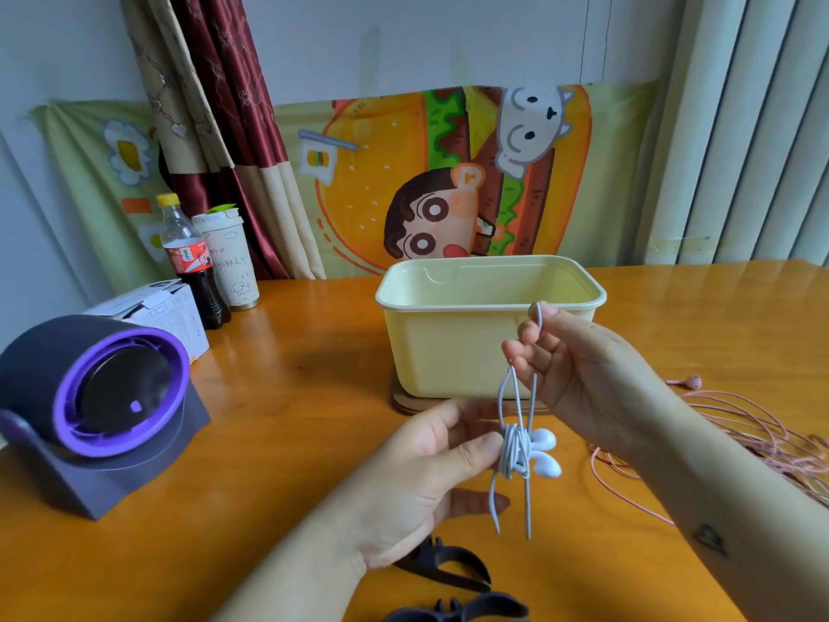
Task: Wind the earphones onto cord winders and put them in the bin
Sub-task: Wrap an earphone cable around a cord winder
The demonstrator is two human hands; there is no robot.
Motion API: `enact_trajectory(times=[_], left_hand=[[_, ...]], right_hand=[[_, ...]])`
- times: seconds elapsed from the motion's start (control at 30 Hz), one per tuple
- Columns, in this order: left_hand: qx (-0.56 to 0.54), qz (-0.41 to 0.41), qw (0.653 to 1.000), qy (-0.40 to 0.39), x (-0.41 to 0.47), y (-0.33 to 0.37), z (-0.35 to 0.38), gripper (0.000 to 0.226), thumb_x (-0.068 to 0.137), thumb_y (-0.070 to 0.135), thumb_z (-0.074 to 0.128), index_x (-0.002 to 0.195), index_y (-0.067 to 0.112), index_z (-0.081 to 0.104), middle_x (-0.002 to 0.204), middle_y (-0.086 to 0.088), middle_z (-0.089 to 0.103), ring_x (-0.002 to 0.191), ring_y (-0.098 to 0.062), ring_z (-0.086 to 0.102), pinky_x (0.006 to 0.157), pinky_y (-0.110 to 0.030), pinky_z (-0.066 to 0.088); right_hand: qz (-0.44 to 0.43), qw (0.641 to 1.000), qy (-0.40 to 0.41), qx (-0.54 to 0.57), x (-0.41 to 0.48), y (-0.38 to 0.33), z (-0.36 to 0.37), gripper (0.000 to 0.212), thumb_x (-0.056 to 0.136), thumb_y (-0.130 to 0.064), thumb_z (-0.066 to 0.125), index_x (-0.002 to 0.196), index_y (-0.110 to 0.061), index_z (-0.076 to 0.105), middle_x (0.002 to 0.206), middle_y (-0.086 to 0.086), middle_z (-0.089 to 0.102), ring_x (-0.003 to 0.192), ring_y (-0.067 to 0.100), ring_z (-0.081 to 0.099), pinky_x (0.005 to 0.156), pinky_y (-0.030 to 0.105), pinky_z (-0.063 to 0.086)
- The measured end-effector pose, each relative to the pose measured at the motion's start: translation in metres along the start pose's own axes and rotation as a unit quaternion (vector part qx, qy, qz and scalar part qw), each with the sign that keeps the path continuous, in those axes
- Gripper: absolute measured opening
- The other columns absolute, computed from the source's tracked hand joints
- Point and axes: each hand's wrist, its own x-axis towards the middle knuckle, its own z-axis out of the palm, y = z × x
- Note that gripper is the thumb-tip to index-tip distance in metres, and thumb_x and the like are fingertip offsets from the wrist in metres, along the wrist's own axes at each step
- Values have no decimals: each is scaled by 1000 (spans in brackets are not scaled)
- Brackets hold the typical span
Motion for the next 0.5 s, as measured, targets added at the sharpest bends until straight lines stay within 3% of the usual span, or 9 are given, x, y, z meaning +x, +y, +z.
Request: enact_trajectory(times=[0.13,0.23,0.37,0.5], left_hand=[[-22,49,998,17,2,0,2,39,81,14,62,120,11,58,119,-19,65,98,-24,66,67,-30,55],[-19,90,995,32,3,0,4,38,81,11,62,119,11,56,124,-25,59,102,-30,65,70,-32,56],[-13,132,989,58,3,2,3,41,79,10,64,119,16,57,102,-9,72,93,-24,70,70,-30,56],[50,126,989,55,3,4,1,33,82,13,64,114,18,67,112,-11,72,104,-27,68,77,-30,56]], right_hand=[[62,996,22,63,-2,10,4,15,84,-20,53,76,-7,52,64,2,56,57,12,66,52,21,55],[126,989,6,81,-5,19,7,23,92,-23,50,74,-9,52,70,4,54,53,14,62,50,24,54],[142,989,-4,28,-6,22,5,27,96,-26,47,77,-7,54,70,6,54,54,15,59,49,25,51],[118,993,2,11,-5,22,5,24,96,-22,48,83,-4,56,84,15,58,69,19,66,60,28,57]])
